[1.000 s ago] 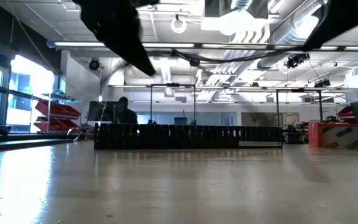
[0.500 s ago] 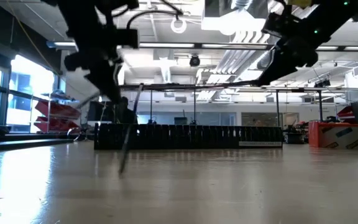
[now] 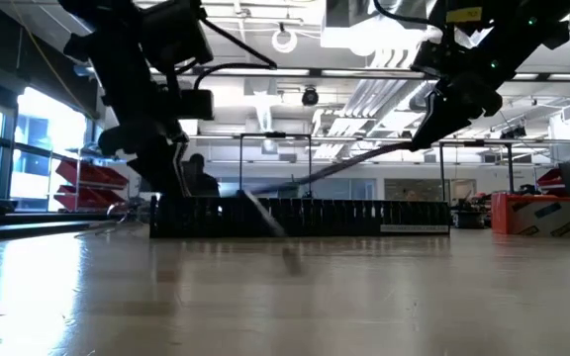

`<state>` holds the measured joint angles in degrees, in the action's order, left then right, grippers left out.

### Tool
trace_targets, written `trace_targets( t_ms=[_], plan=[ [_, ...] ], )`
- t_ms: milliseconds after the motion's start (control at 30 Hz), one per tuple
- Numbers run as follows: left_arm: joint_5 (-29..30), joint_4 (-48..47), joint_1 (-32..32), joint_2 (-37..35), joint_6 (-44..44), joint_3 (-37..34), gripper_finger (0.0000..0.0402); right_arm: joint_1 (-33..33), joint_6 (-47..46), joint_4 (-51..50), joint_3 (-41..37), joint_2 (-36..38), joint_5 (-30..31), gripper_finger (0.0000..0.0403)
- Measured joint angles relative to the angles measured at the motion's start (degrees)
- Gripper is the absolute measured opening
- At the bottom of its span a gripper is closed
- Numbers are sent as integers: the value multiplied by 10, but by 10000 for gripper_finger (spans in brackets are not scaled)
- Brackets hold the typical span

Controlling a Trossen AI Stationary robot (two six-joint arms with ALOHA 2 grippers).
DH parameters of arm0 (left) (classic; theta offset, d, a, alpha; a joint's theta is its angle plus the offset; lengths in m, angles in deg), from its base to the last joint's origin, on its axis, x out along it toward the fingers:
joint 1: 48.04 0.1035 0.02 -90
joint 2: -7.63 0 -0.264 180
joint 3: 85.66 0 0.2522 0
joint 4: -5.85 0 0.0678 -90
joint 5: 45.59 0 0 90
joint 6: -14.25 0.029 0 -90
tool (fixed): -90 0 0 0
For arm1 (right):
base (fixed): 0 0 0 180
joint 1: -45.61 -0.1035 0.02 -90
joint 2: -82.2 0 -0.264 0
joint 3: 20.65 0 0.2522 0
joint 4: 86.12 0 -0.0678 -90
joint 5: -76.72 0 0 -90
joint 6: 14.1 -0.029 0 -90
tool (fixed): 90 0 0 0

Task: Ziptie cables
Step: Put the cable wires into the black cable duct, then close the black cable duct with a black cable duct lid

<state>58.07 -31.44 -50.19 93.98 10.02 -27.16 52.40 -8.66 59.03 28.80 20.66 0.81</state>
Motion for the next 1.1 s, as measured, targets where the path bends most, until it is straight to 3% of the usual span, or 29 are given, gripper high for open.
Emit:
trace_targets(
  t_ms=[367, 700, 833, 1100],
  plan=[
    [-8, -30, -8, -25, -27, 52, 138, 23, 10, -21, 0, -1, -7, 0],
    [29, 31, -60, -39, -79, 56, 145, 45, 79, -76, 0, -49, -6, 21],
    [52, 38, -82, -39, -92, 56, 145, 45, 86, -89, 0, -57, 33, 40],
    [116, 45, -103, -39, -113, 56, 145, 45, 85, -128, 30, -56, 46, 128]
  ],
)
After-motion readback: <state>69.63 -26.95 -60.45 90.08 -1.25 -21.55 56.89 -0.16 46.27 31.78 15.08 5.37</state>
